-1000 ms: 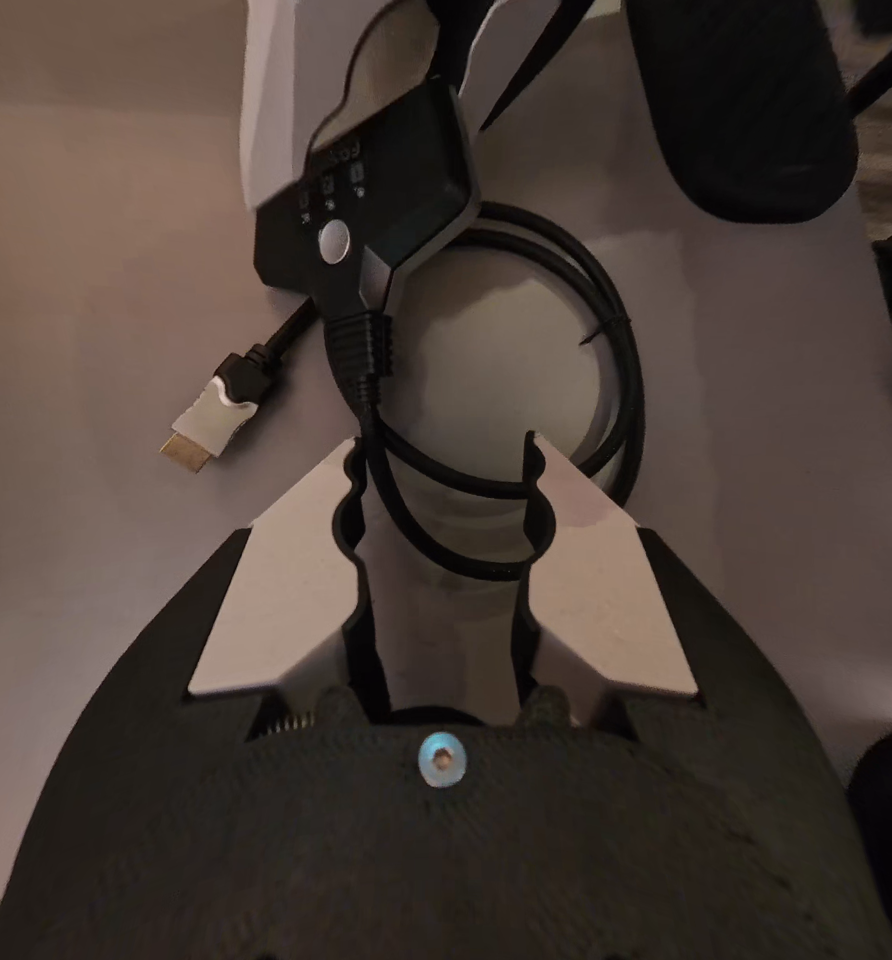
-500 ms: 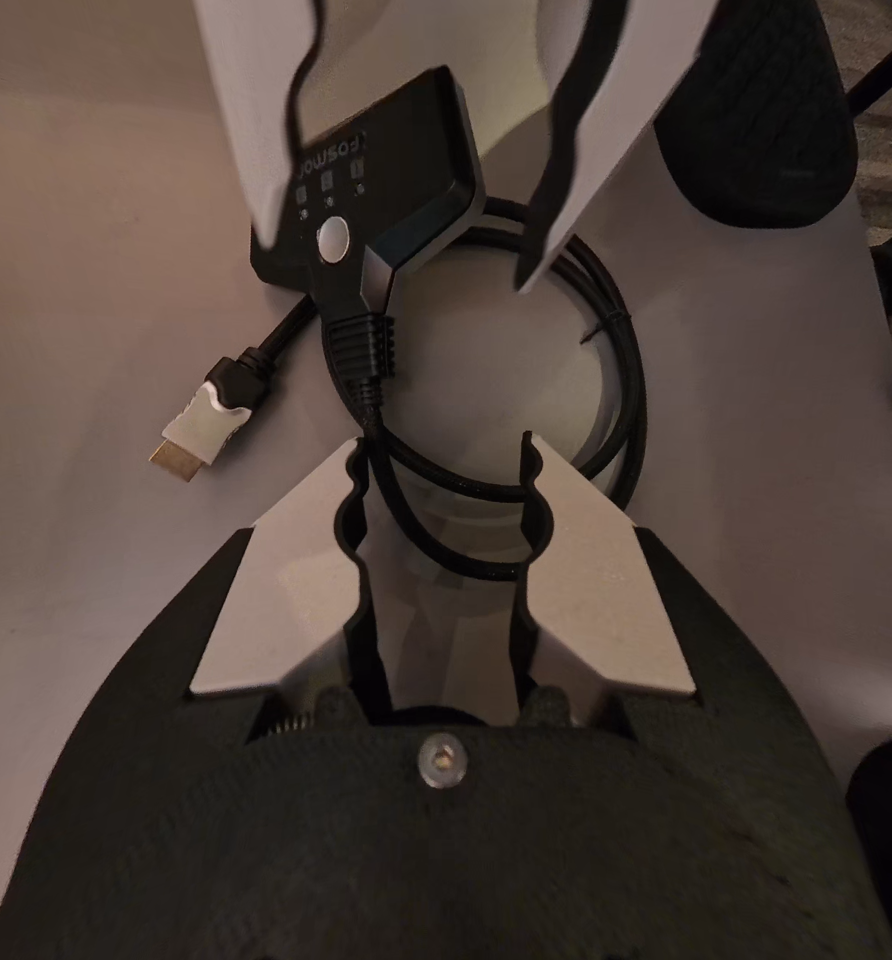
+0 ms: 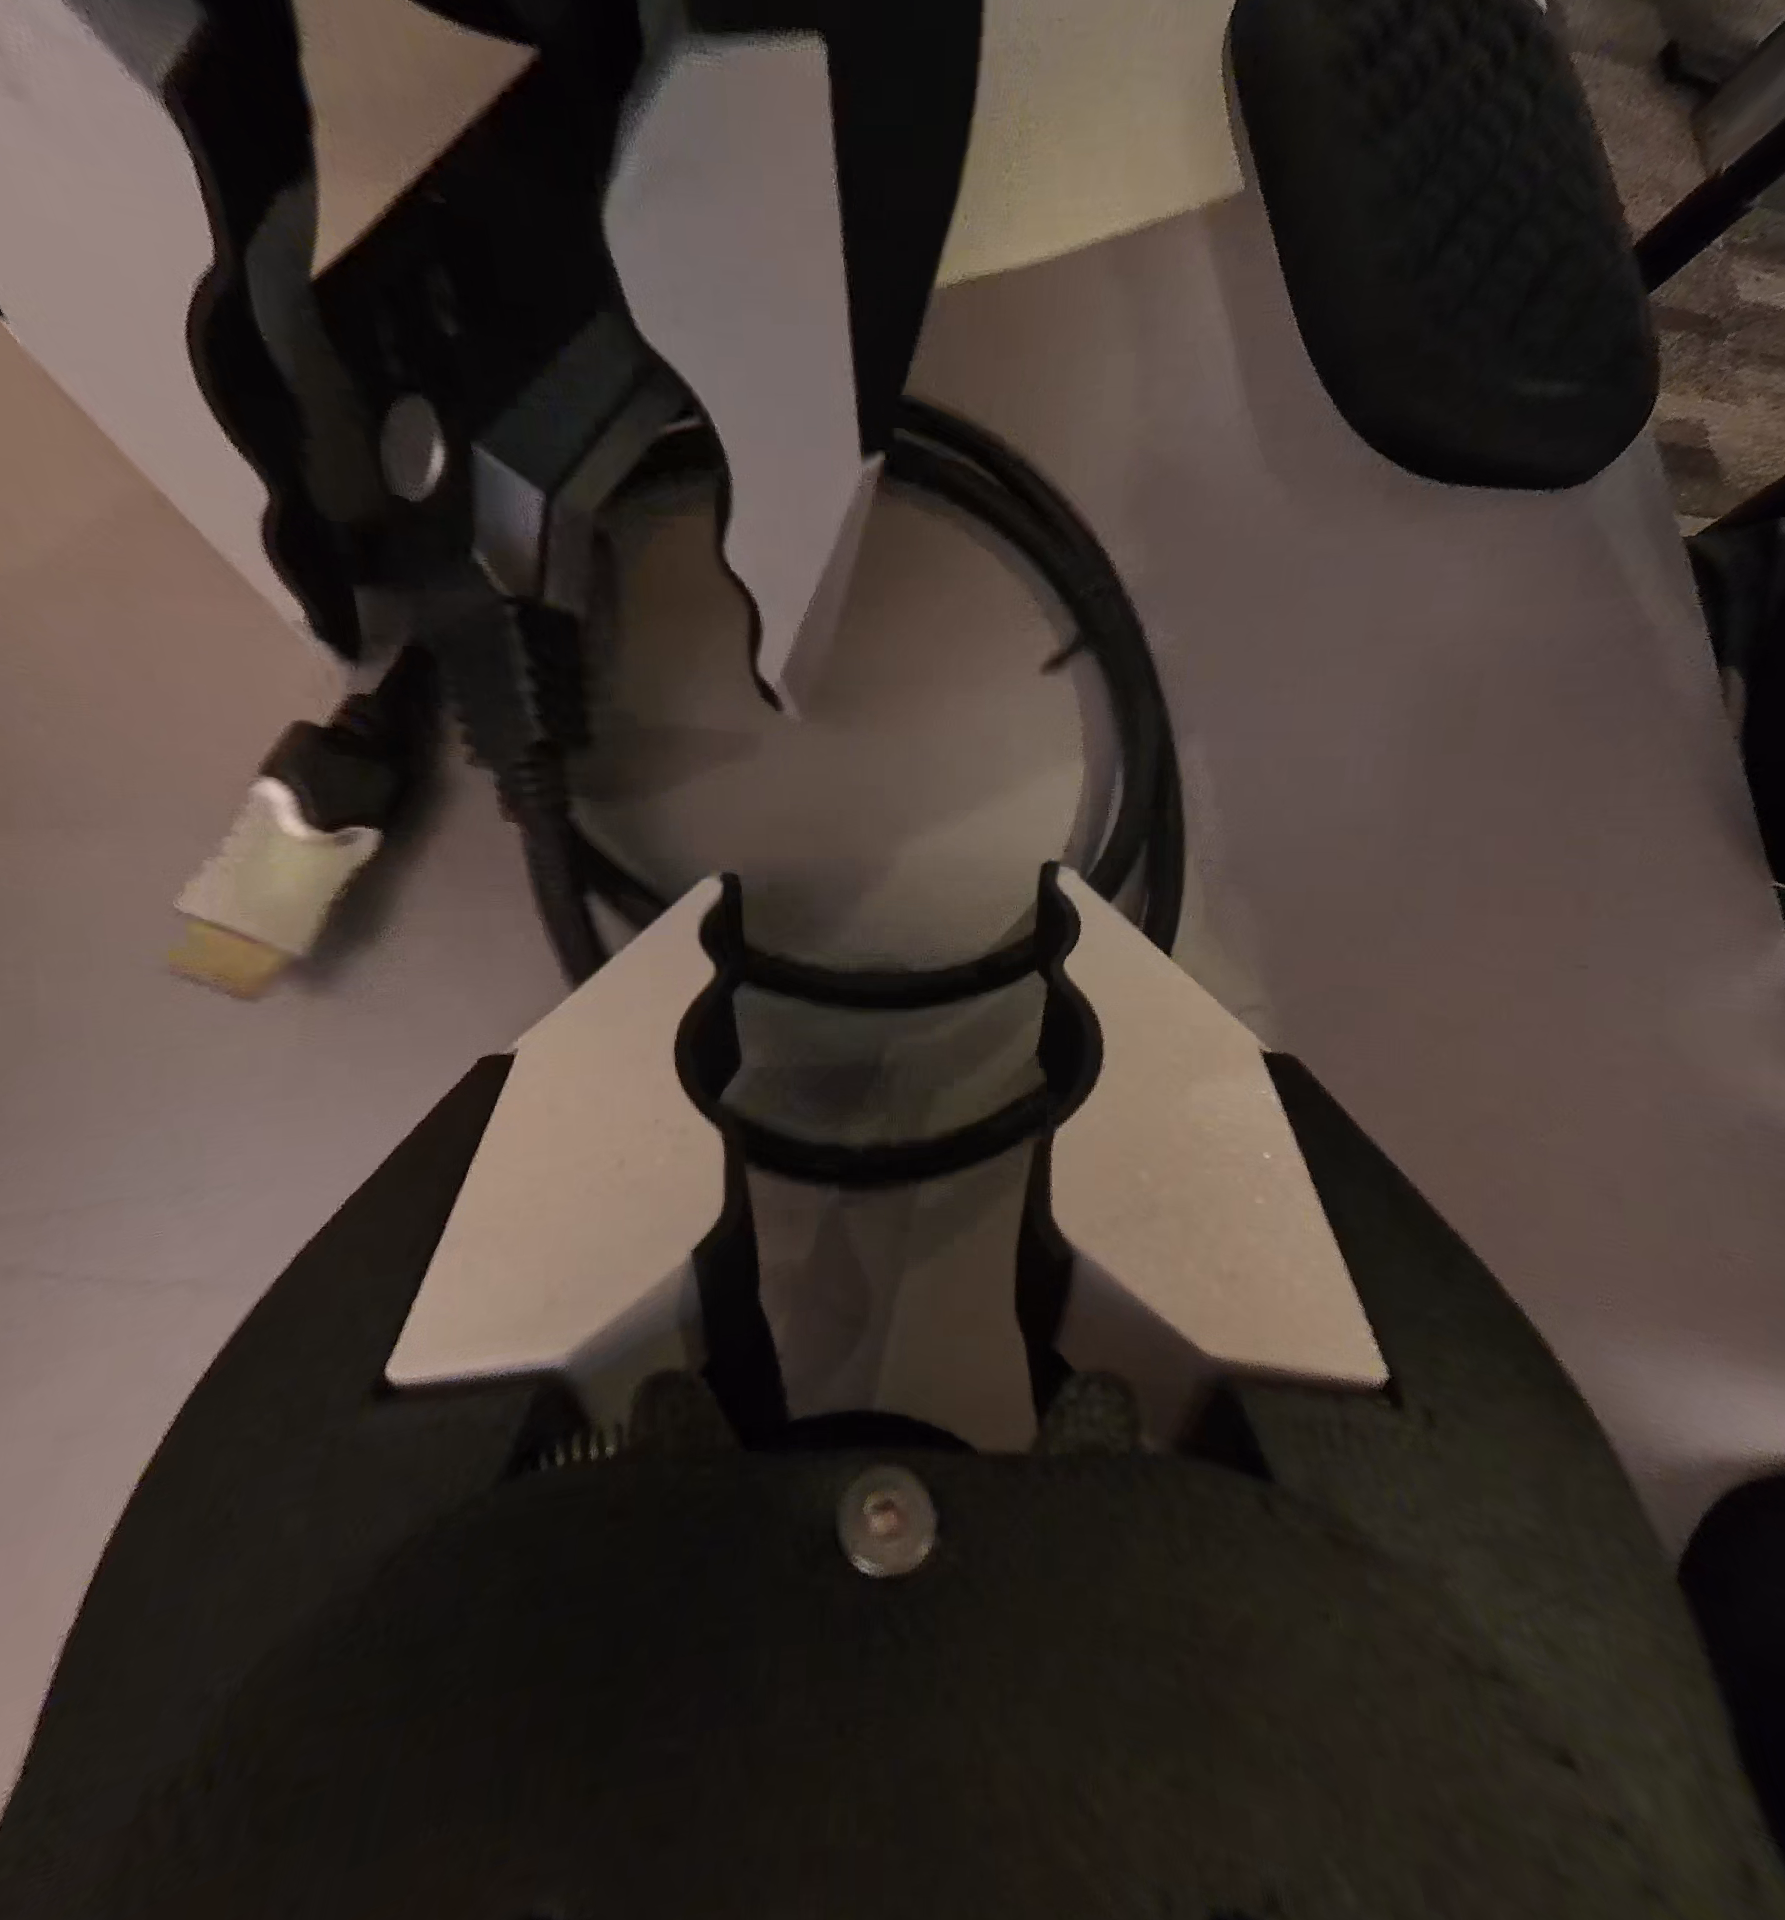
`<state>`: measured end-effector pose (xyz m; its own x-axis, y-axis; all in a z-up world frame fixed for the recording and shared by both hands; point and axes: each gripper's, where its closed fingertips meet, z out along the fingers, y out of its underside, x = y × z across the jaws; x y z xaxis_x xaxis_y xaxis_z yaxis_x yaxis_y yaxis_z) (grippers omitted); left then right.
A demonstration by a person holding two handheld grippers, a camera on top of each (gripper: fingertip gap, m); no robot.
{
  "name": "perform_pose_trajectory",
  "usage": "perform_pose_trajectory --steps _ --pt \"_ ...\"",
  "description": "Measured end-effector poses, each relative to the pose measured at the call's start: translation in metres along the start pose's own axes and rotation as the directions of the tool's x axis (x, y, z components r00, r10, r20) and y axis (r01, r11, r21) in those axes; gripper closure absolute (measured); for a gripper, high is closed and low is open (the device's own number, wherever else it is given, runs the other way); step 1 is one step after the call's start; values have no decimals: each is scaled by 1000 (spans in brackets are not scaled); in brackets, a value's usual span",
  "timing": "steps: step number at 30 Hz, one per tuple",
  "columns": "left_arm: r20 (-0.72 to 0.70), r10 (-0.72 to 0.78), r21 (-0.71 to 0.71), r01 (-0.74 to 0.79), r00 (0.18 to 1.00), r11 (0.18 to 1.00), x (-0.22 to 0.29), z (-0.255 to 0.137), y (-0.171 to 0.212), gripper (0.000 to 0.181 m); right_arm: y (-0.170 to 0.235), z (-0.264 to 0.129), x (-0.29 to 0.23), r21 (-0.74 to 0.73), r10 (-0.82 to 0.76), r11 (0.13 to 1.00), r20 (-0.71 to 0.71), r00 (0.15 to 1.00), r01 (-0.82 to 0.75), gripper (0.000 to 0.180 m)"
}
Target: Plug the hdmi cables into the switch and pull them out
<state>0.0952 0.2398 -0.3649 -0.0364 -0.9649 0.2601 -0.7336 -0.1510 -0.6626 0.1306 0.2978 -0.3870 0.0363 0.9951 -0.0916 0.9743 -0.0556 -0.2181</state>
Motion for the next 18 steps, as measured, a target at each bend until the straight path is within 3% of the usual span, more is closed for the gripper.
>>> perform_pose_trajectory --steps 1,7,18 --pt "0 -3 -3 3 1000 1000 0 0 1 125 -2 -1 1 12 -6 1000 -5 1000 7 105" --pt "5 -10 19 10 1000 1000 -2 -8 1 126 -2 -3 6 -1 -64 998 -72 995 64 119" --pt "-6 -34 -12 34 999 999 -4 -3 10 128 -2 -25 2 -16 -27 1000 -51 998 26 114"
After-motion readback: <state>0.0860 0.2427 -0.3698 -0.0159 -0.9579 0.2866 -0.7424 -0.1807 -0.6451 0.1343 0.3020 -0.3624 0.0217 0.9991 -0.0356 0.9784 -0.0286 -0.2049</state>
